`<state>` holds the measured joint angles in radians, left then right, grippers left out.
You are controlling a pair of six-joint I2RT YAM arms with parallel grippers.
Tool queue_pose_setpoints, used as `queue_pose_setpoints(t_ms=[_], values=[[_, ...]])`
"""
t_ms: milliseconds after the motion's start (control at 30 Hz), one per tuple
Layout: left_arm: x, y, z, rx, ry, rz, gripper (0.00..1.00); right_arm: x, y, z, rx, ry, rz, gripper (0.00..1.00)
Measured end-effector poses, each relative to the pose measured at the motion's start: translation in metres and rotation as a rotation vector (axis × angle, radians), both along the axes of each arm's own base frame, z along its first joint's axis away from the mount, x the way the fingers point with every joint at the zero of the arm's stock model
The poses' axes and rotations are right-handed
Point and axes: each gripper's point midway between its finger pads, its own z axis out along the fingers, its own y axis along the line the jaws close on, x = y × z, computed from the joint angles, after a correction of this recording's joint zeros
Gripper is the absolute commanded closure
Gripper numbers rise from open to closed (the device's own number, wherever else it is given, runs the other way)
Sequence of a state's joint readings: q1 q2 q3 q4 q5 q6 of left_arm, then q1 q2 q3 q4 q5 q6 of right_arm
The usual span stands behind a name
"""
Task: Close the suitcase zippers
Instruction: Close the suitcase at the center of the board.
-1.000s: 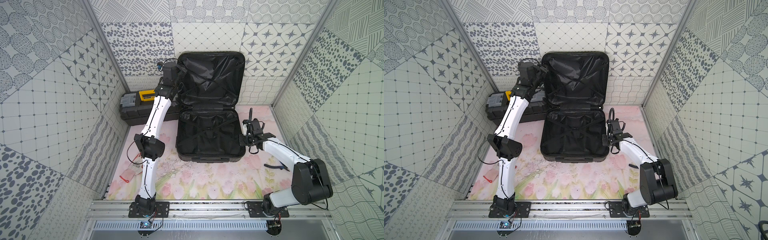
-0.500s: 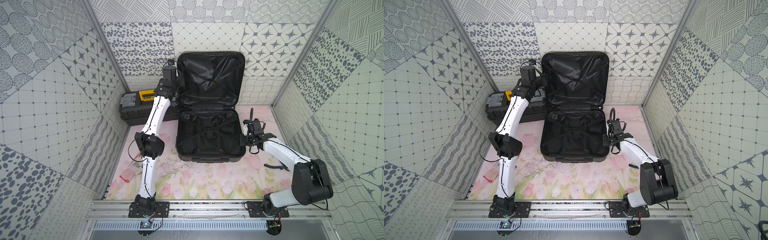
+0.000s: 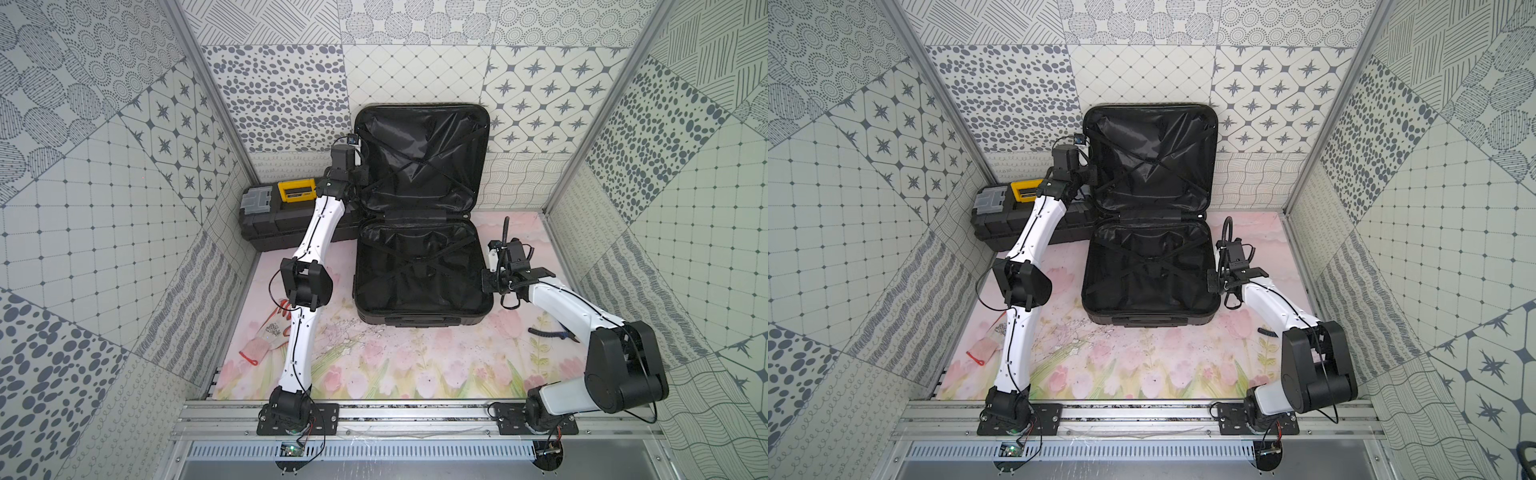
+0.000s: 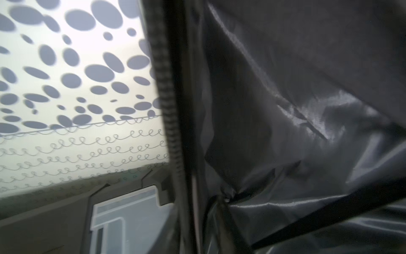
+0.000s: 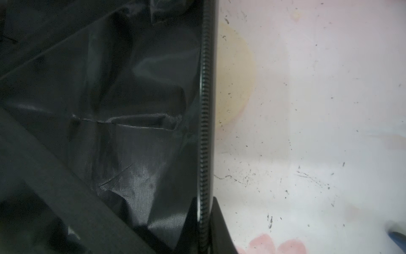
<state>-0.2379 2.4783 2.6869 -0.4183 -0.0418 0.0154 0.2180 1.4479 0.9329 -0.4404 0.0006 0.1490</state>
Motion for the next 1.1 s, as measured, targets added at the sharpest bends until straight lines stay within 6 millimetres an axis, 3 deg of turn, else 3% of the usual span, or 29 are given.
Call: queue_pose_setpoints(t_ms=[267,500,633,800,1100], values=[[0.002,0.001,0.001,0.011,-0.016,-0.016,1.0,0.0,-0.001,0.0,0.003,0.003,-0.008,1.0],[-0.022,-0.011,0.013,0.038,-0.011,-0.058,1.0,0.003,-0.006,0.0,-0.007,0.011,-0.052,1.0],[-0.051,-0.022,0.03,0.064,-0.042,-0.089,1.0,0.009,-0.01,0.001,-0.019,0.007,-0.086,1.0],[-0.094,-0.021,0.041,0.064,-0.086,-0.096,1.0,0.02,-0.012,0.002,-0.031,0.006,-0.108,1.0],[-0.16,-0.005,0.037,0.049,-0.153,-0.094,1.0,0.039,-0.013,0.002,-0.04,-0.002,-0.116,1.0]])
